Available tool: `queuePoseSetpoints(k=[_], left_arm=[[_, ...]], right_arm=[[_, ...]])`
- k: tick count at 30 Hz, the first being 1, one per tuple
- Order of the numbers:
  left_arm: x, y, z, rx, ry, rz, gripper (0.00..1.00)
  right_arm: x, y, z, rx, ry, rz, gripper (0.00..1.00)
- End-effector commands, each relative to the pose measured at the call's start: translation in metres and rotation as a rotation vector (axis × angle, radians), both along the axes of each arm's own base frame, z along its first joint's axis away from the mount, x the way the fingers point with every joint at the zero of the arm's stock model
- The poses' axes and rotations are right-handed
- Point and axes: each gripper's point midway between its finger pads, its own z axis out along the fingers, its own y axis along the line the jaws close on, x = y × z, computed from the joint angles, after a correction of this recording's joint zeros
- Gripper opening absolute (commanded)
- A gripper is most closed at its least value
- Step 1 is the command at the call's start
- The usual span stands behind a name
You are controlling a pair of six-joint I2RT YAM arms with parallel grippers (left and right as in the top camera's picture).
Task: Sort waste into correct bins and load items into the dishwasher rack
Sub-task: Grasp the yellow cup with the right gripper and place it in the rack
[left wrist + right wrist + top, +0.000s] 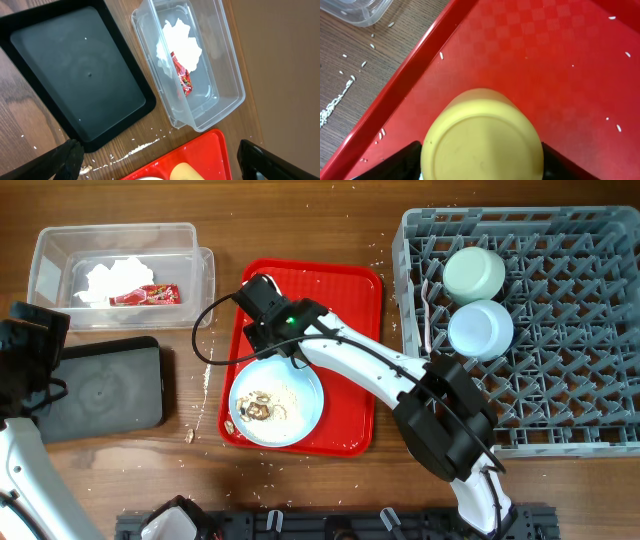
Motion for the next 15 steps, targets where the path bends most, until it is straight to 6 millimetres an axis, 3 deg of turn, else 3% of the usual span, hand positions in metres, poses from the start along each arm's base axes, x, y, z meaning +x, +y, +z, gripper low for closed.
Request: queuePoseSetpoints(k=[1, 3, 6, 8, 11, 12, 13, 14, 15], left_arm=[[0.000, 0.001, 0.000, 0.012, 0.002, -0.009, 1.00], [0.000, 0.001, 0.000, 0.012, 0.002, -0.009, 1.00], [0.000, 0.001, 0.000, 0.012, 0.002, -0.009, 1.00], [0.000, 0.001, 0.000, 0.012, 0.002, -0.009, 1.00], [0.000, 0.001, 0.000, 0.012, 0.002, -0.009, 1.00], [0.000, 0.001, 0.000, 0.012, 0.002, -0.009, 1.00], [0.000, 0.001, 0.000, 0.012, 0.002, -0.009, 1.00], [0.000, 0.001, 0.000, 0.012, 0.002, -0.009, 1.00], [0.000, 0.001, 0.000, 0.012, 0.002, -0.009, 1.00]], right_arm=[[0.004, 0.000, -0.007, -0.011, 0.001, -0.012, 0.63], [0.007, -0.001, 0.001, -0.008, -0.021, -0.021, 0.56], [0.021, -0.014, 0.045, 0.038, -0.097, -0.081, 0.57], [0.044, -0.054, 0.105, 0.107, -0.169, -0.168, 0.56], [0.071, -0.143, 0.184, 0.167, -0.283, -0.346, 0.56], [0.078, -0.194, 0.215, 0.184, -0.337, -0.447, 0.56], [0.081, -0.222, 0.229, 0.191, -0.363, -0.500, 0.56], [0.083, -0.279, 0.248, 0.188, -0.401, -0.615, 0.56], [0.081, -0.322, 0.256, 0.175, -0.418, -0.706, 0.56]])
